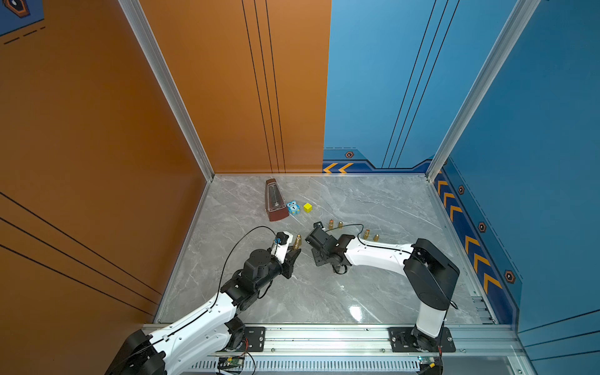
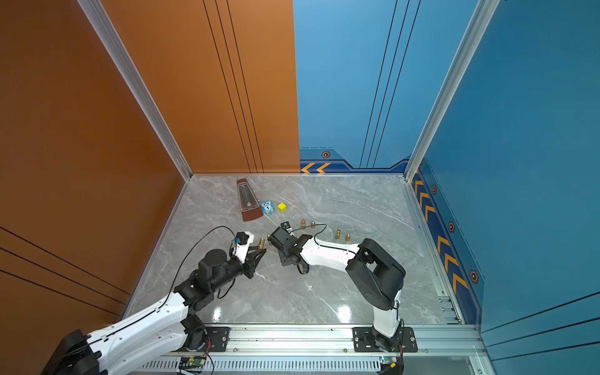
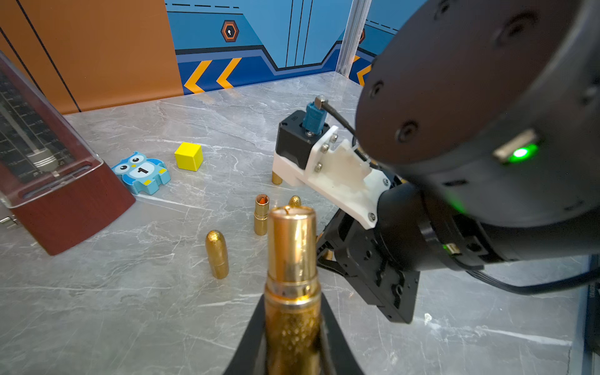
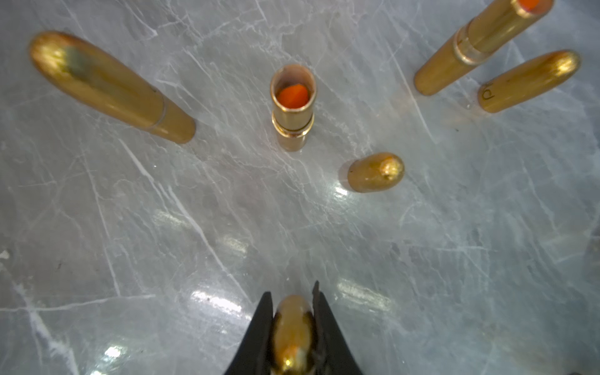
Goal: Open the lipstick cap
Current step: Place the cover at the center of the board.
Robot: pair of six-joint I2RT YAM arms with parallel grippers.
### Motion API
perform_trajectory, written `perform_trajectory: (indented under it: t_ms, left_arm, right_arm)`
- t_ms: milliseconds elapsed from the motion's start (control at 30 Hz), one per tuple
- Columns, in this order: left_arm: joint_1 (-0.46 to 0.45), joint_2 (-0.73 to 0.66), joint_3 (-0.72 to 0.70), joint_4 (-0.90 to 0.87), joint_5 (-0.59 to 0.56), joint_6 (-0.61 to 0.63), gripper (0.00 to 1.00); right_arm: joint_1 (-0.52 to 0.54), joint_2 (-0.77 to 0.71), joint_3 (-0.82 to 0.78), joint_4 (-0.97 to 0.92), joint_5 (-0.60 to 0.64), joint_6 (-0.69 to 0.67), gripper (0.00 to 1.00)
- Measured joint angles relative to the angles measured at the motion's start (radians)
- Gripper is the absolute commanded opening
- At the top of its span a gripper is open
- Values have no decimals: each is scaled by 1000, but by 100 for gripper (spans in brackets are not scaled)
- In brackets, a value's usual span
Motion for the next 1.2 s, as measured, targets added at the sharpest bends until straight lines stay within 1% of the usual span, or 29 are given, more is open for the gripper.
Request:
perform_trajectory:
  t_ms: [500, 900, 1200]
  left_arm:
    - [22, -8, -12, 0, -6, -8, 0]
    - [27, -10, -12, 0, -6, -11, 0]
    - [32, -10, -12, 0, -6, -15, 0]
  right_arm:
    - [-48, 75, 52, 9, -5, -37, 17]
    - [-76, 84, 53, 13, -9, -58, 18]
    - [-88, 98, 53, 15, -35, -67, 18]
